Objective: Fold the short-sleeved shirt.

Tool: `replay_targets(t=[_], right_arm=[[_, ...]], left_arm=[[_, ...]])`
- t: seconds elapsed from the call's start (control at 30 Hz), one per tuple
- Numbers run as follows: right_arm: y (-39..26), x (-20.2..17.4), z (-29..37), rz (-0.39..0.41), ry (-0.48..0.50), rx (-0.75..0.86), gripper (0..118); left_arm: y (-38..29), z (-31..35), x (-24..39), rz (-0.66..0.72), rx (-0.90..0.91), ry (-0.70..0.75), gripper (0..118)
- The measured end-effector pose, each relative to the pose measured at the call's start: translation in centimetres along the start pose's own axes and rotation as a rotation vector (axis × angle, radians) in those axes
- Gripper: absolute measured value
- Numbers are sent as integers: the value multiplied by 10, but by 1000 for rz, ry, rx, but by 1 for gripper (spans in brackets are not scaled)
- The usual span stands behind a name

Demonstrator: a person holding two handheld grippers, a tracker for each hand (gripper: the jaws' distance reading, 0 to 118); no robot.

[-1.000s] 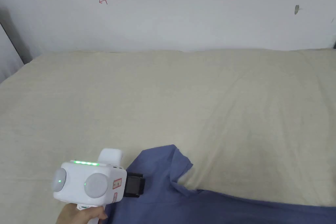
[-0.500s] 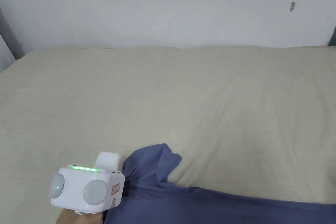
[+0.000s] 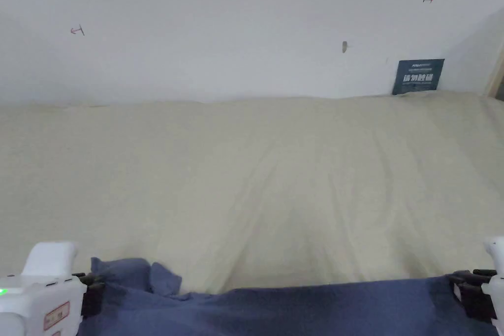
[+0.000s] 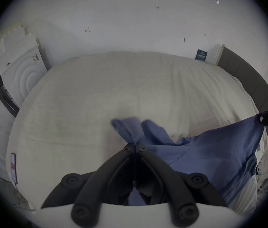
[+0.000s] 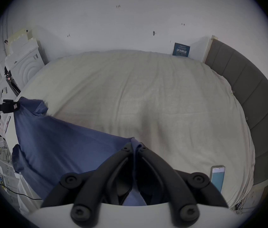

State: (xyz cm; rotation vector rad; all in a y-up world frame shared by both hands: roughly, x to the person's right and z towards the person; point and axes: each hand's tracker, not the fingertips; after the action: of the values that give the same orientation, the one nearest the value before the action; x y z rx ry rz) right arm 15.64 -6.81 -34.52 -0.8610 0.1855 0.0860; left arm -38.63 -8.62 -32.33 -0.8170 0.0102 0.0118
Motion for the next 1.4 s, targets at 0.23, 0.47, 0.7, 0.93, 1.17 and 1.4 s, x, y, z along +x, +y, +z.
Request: replay_targets(t=[0.23,0.47,0.7,0.93,1.17,1.4], right_arm=[[-41,0,66,6,9,25,7],[-117,2,100,-20,7,-70,7],[-194,-10,90,-25,21,-225,7],[-218,-11,62,-56,33,-215,72],[-193,-26,87,-6,9,-57,109],[-168,-88,113,59,137,142,104]], left_arm=[[-40,102,7,1,94,-12,0],[-115,173,7,60,79,-33,0],[-206,170,2,226,-61,-49,0],[-249,130,-6,286,-113,-15,97],[-226,167,-2,263,4,77,106],[-186,212,36,134,262,-3,17]])
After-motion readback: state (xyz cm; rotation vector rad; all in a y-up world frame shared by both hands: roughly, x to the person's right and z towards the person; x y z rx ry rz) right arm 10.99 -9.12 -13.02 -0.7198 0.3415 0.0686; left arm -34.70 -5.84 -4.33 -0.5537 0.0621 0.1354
